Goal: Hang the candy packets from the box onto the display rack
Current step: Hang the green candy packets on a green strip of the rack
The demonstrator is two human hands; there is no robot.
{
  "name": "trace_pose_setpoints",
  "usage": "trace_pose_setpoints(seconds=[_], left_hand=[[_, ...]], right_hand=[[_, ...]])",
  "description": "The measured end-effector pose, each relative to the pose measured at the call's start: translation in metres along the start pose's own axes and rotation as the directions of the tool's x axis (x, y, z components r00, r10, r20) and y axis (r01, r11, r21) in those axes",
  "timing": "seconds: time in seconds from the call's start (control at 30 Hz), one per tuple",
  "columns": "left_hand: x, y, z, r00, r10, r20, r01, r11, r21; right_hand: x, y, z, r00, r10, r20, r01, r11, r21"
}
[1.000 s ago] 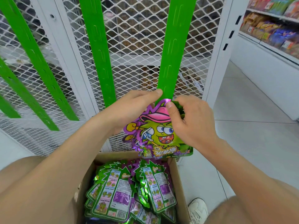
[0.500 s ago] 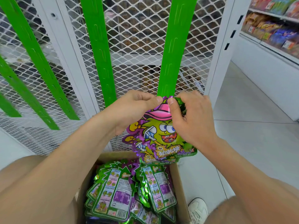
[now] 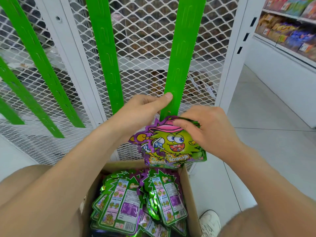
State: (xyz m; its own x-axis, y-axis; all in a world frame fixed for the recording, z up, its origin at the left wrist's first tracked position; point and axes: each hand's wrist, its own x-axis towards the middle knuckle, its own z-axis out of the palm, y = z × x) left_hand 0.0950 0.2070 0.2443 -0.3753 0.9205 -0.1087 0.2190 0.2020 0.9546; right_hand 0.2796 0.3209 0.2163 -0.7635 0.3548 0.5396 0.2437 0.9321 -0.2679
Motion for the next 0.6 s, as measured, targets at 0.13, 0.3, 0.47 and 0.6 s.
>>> trace_pose_setpoints(seconds=[0.13,0.3,0.47,0.6], left_hand=[[0.002,0.0,-0.005,0.998,-0.009,0.058,0.014,0.996,-0.089],[0.004,-0.001,-0.013,0.999,-0.018,0.047,0.025,0.99,-0.141],[0.0,0.004,-0.015,0.998,0.005,0.064,0.001,0.996,-0.086],[0.0,0.005,-0.016,0.998,0.026,0.059,-0.024,0.999,-0.036]], right_hand=[[-0.004,-0.002,-0.008,1.0,0.006,-0.005,-0.006,1.0,0.011],[-0.006,-0.007,-0.009,0.999,0.046,0.004,-0.045,0.996,-0.073],[-0.008,-0.013,-0.008,0.998,0.052,0.021,-0.049,0.991,-0.121],[-0.007,-0.012,-0.012,1.0,0.015,0.014,-0.014,0.996,-0.087]])
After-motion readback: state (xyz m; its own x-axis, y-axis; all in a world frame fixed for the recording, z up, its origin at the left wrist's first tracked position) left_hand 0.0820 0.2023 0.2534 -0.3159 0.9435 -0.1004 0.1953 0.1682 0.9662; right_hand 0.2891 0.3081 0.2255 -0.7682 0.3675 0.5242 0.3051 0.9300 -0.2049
